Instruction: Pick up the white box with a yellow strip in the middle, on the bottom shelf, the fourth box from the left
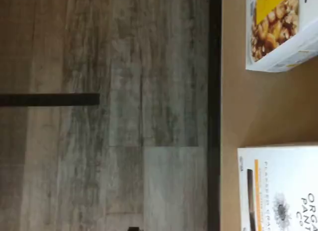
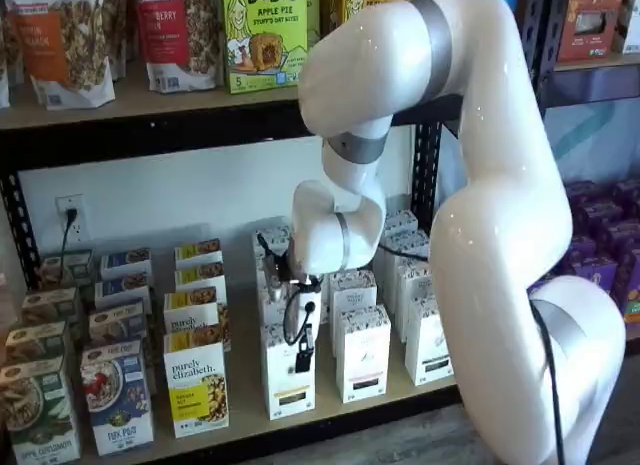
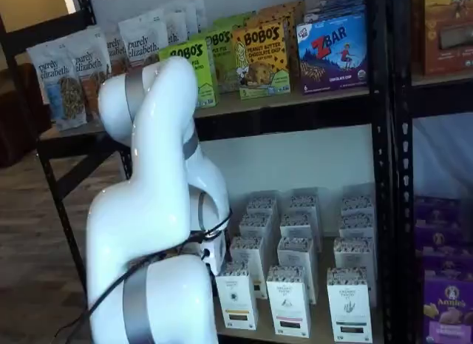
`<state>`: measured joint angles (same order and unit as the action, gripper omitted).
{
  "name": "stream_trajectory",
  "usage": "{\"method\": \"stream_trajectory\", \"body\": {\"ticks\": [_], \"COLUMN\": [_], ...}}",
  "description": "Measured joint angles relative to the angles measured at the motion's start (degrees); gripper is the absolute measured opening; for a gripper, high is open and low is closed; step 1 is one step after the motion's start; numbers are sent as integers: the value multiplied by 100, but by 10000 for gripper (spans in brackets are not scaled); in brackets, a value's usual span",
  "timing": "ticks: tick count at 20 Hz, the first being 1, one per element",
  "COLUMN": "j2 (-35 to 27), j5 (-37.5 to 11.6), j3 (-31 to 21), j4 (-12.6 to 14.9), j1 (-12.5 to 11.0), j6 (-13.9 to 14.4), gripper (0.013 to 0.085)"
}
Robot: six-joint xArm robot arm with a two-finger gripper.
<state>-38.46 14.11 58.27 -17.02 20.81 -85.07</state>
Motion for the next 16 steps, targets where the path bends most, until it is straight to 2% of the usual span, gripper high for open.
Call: {"method": "stream_trajectory", "body": {"ticks": [3,11,16], "j2": [-128,-533,-753], "j5": [-178,-192,-177], "j3": [75,491,780], "j4": [-401,-663,-1018], "j1": [32,-23,-32], "j6": [-358,-660,-999], "gripper": [850,850,850]}}
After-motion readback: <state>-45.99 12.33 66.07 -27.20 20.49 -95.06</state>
